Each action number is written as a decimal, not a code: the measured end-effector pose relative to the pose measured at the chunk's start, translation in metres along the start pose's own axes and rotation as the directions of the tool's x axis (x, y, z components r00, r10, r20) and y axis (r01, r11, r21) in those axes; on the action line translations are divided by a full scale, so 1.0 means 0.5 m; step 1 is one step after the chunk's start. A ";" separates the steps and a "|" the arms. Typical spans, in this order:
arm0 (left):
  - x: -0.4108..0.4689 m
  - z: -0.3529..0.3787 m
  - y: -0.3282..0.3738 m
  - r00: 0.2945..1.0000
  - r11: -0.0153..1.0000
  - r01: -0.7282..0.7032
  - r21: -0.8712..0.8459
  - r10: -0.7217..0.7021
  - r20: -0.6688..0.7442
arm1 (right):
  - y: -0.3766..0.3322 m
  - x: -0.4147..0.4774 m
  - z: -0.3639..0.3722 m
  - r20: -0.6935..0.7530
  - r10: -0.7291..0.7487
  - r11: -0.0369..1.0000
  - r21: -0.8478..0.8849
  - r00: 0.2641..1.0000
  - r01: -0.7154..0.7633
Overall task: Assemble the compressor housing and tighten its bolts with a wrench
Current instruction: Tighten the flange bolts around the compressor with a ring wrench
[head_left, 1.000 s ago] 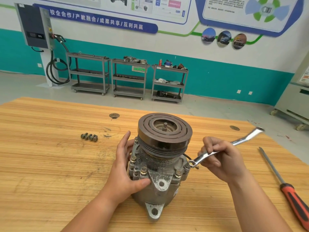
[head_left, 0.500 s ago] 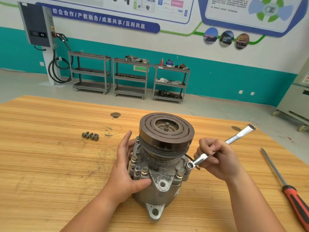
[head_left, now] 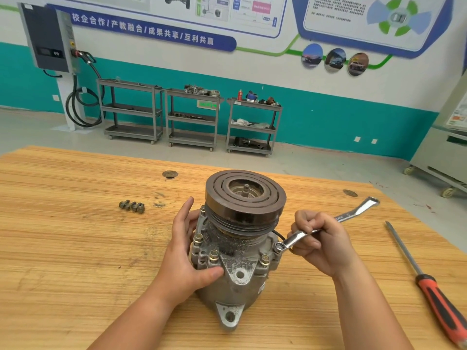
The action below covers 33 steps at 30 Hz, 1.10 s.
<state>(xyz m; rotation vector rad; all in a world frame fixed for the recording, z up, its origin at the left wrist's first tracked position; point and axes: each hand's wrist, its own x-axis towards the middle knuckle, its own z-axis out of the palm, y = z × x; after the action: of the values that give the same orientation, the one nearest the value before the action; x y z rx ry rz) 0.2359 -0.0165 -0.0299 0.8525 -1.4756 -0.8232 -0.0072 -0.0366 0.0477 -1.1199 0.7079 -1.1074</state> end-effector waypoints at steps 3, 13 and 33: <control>0.001 0.000 -0.001 1.000 1.000 0.000 -0.004 0.000 0.001 | 0.008 -0.015 0.000 -0.088 -0.023 1.000 0.018 0.996 0.025; 0.002 0.000 -0.002 1.000 1.000 -0.009 0.001 0.009 -0.002 | 0.081 -0.129 0.126 -0.519 -0.380 0.925 -0.204 0.766 0.321; 0.002 -0.001 -0.005 1.000 1.000 0.010 0.005 -0.010 0.001 | -0.019 -0.080 -0.015 -0.126 -0.137 0.990 -0.039 0.982 0.133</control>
<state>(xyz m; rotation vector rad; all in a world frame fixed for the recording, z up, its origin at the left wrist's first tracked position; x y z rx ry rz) 0.2365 -0.0187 -0.0313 0.8640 -1.4759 -0.8276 -0.0302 -0.0019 0.0514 -1.1432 0.7607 -1.2969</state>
